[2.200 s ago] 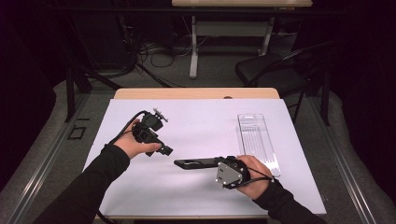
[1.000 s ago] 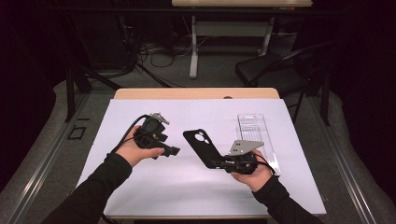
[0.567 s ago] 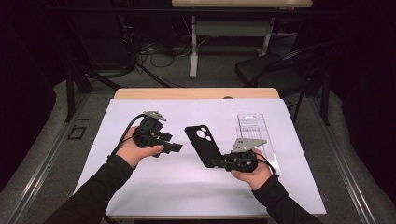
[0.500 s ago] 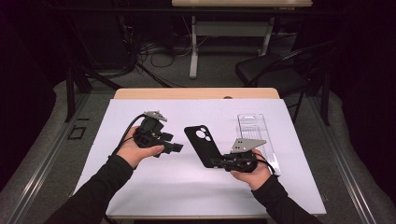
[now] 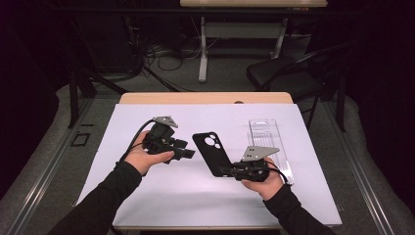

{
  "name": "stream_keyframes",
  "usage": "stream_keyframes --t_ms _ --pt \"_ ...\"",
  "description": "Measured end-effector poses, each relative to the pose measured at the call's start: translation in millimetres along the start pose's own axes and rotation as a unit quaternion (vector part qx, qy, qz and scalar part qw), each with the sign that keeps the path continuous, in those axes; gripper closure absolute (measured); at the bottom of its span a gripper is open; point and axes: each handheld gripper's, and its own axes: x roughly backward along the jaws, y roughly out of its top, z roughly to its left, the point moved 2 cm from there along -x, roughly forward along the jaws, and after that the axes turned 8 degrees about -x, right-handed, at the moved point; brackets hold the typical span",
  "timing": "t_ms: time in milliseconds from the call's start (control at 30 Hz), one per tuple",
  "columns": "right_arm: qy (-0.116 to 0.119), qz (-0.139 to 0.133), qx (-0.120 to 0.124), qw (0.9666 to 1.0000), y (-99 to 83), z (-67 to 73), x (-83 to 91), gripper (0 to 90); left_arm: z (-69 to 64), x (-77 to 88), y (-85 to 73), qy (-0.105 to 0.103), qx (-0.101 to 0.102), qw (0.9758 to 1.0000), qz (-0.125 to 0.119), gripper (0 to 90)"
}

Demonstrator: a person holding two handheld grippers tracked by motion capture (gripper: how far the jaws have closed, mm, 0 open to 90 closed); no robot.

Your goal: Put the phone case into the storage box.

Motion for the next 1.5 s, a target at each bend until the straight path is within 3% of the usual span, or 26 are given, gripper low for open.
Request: stream_keyframes --t_ms 33,100,167,333,533,733,1033,1500 --pt "0.005 -0.003 -0.003 1.0000 -1.3 -0.4 0.0 85.7 -1.0 -0.6 0.3 -0.009 -0.002 1.0000 -0.004 48.4" --pt "0.008 -0.005 -0.004 0.9999 -2.2 -1.4 0.1 85.7 -1.7 -0.1 0.7 -0.003 -0.004 1.0000 -0.001 47.9" --pt "0.016 -0.008 -0.008 0.9998 -2.5 -2.5 0.6 85.7 -2.4 -1.1 1.0 -0.020 -0.008 0.9997 -0.014 48.0" --pt "0.027 -0.012 -0.007 0.9995 -1.7 -3.4 1.4 85.7 -1.9 -2.8 1.6 -0.035 -0.017 0.9990 -0.020 51.7" --pt "0.049 -0.014 -0.006 0.9987 -1.7 -2.5 1.7 85.7 -3.0 -4.7 3.1 -0.070 -0.025 0.9965 -0.040 55.9" --pt "0.073 -0.011 0.004 0.9973 -2.2 1.7 0.5 85.8 -3.7 -4.2 4.2 -0.084 -0.029 0.9949 -0.047 55.8" --pt "0.088 -0.014 0.009 0.9960 -1.8 3.6 -1.1 85.7 -5.7 -5.6 5.9 -0.092 -0.037 0.9937 -0.052 56.3" --pt "0.102 -0.017 0.007 0.9947 -0.7 5.3 -3.6 85.7 -6.3 -7.6 7.2 -0.119 -0.036 0.9903 -0.062 66.8"
